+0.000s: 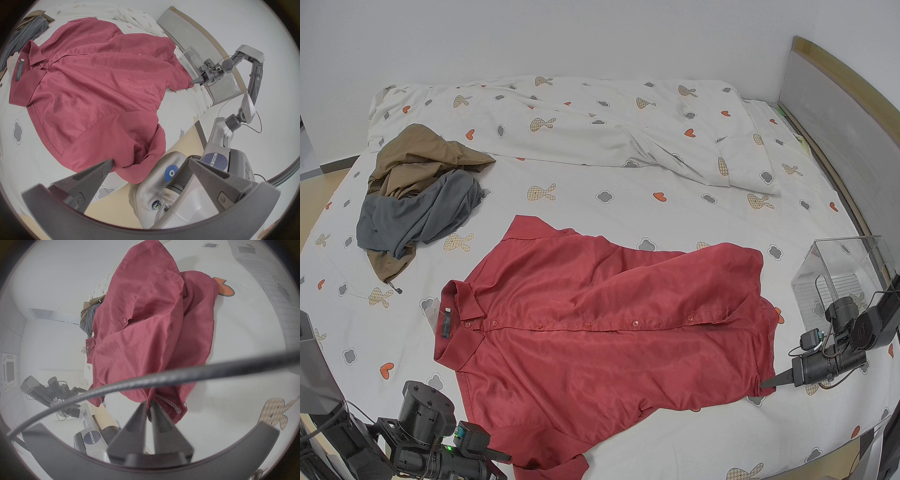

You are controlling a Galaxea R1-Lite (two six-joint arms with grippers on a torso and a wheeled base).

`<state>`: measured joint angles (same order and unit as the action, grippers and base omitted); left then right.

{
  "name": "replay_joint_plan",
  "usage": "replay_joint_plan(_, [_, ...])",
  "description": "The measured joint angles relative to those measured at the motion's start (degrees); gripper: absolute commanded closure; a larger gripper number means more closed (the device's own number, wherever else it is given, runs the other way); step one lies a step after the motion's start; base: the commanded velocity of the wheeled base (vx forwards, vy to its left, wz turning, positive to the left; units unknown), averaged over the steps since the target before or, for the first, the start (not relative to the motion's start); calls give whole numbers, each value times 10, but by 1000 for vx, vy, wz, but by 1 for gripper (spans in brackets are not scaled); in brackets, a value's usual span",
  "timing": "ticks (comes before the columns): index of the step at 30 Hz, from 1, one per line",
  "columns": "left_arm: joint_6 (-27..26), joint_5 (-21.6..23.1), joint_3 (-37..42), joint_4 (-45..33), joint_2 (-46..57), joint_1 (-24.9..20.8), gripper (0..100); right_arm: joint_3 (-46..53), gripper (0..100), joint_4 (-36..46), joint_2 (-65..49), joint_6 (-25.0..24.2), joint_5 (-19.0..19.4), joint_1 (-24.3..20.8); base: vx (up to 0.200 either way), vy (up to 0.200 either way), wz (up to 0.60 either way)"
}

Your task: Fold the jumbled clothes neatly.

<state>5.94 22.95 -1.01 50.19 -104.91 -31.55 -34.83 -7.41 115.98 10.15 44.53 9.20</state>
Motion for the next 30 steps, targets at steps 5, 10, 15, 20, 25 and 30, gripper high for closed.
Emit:
replay_joint_plan(5, [0, -1, 0, -6, 5, 0, 0, 13, 100, 1, -20, 0, -1, 2, 0, 0, 0])
replay_joint_plan(10, [0, -1, 0, -11, 12, 0, 0, 19, 100, 10, -68, -15, -1, 13, 0, 0, 0])
replay_joint_plan(15, [-1, -1, 0, -12, 18, 1, 0, 7, 100, 81, -129, -69, -1, 26, 0, 0, 0])
replay_joint_plan(20, [-1, -1, 0, -12, 20, 2, 0, -39, 100, 188, -174, -93, -1, 42, 0, 0, 0])
replay_joint_plan(25, [-1, -7, 0, -11, 22, 2, 0, -97, 100, 234, -197, -103, 2, 66, 0, 0, 0])
replay_joint_plan(30, [-1, -12, 0, -9, 23, 2, 0, -134, 100, 241, -204, -138, 5, 73, 0, 0, 0])
